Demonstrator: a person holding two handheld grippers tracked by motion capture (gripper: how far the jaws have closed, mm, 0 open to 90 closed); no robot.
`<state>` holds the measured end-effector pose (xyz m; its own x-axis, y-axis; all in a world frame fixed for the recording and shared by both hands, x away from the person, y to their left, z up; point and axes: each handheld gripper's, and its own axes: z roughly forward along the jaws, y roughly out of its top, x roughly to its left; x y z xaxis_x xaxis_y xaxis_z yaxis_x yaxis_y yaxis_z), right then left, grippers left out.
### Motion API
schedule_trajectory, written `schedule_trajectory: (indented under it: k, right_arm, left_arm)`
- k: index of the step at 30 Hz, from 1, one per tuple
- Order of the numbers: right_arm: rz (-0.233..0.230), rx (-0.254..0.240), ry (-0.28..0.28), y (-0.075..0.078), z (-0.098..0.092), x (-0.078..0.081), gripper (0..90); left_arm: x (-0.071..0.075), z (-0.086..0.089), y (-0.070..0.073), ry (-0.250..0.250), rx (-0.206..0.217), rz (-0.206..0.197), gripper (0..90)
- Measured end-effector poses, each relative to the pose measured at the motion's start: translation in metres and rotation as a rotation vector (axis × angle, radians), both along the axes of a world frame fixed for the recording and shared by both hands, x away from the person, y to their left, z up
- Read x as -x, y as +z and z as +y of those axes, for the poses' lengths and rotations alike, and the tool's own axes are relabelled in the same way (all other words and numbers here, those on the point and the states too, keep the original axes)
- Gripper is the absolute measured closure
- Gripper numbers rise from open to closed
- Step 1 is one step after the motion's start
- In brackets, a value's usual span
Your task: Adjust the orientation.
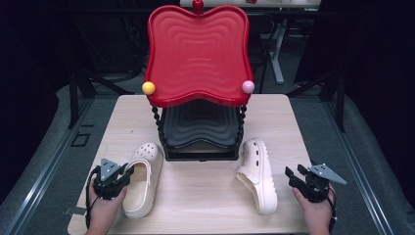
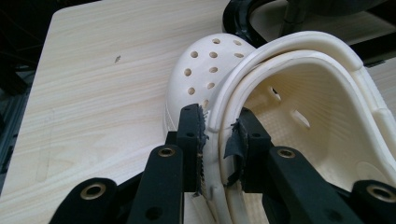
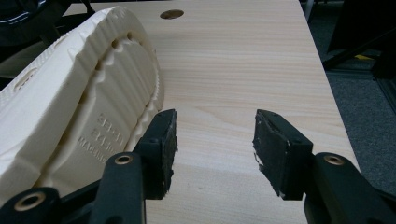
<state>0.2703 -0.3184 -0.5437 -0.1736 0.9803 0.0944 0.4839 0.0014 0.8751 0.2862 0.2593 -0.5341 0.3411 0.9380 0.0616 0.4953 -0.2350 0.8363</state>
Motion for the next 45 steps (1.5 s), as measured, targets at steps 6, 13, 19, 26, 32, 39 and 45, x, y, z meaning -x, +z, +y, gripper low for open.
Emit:
schedule_trajectory:
  k: [6, 13, 19, 26, 32, 39, 45]
  right_arm:
    - [-0.01, -0.002, 0.009, 0.002, 0.003, -0.001, 48.9]
    - [-0.039, -0.003, 0.021, 0.008, 0.004, 0.004, 55.6]
    - [-0.06, 0.017, 0.055, 0.019, 0.011, 0.011, 67.8]
    - [-0.097, 0.076, 0.162, 0.033, 0.041, 0.02, 84.1]
    - [-0.084, 0.145, 0.274, 0.034, 0.071, 0.02, 89.4]
    - [-0.057, 0.178, 0.307, 0.03, 0.08, 0.016, 90.0]
    - [-0.057, 0.173, 0.303, 0.03, 0.076, 0.017, 90.0]
  left_arm:
    - [0.007, -0.005, -0.002, -0.015, -0.023, 0.006, 74.9]
    - [0.009, -0.004, -0.003, -0.018, -0.021, 0.008, 74.2]
    - [0.009, -0.001, -0.004, -0.03, 0.036, 0.011, 67.2]
    - [0.01, 0.004, -0.003, -0.029, 0.09, 0.015, 56.7]
    - [0.01, 0.008, -0.004, -0.034, 0.12, 0.013, 53.0]
    - [0.009, 0.009, -0.004, -0.049, 0.138, 0.006, 51.7]
    - [0.01, 0.01, -0.003, -0.052, 0.137, -0.004, 51.5]
